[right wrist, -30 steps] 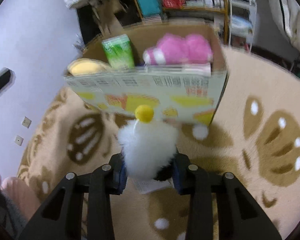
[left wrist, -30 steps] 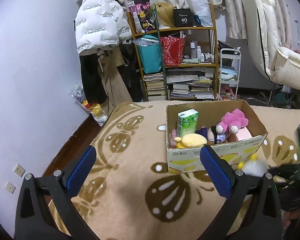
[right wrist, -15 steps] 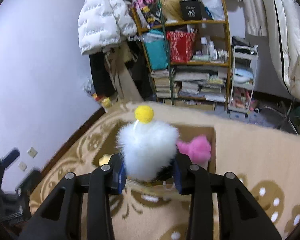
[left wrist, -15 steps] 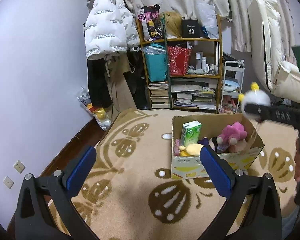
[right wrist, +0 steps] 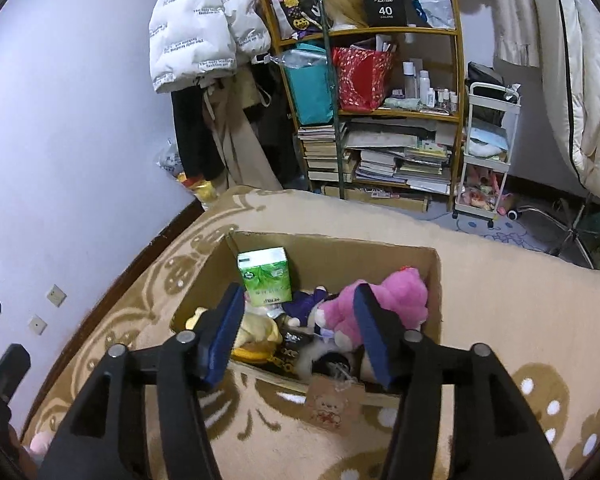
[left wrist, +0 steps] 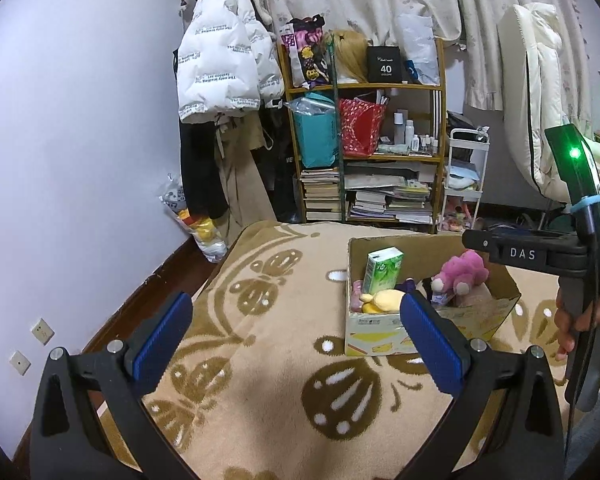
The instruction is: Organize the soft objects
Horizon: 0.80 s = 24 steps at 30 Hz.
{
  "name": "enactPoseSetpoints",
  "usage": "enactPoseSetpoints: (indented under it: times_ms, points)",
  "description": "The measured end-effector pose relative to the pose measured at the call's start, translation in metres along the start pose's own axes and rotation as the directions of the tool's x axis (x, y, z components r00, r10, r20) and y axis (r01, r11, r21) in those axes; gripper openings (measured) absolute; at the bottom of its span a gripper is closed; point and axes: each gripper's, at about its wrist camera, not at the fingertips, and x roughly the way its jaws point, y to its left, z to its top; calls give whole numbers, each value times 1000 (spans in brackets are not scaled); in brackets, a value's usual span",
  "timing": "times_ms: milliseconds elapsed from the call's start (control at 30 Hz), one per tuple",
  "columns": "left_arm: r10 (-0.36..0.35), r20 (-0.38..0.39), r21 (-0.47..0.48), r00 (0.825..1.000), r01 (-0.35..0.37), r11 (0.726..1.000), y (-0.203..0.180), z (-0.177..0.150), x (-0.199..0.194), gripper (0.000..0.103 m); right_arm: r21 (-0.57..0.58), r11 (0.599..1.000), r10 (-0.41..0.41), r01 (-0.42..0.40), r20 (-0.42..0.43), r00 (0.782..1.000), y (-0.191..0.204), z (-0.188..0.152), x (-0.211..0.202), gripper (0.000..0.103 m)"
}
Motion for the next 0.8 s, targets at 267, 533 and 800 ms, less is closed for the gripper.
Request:
enactPoseSetpoints:
  times_ms: [267,533,800]
  points:
    - [2,31,14,1000,-2,1000,-4,5,-19,103,-2,1000,-25,25,34,999,-5,-3,-37,95]
    - [19,92,17,996,-20,1000,-6,6,-47,103,16,1000,-23,21,102,995,-9,-22,-99,103]
    - [-13,100,0,995,13,1000,-4,-8,-61,103,-42,997,-52,62,208,977,2,-52,-153,103]
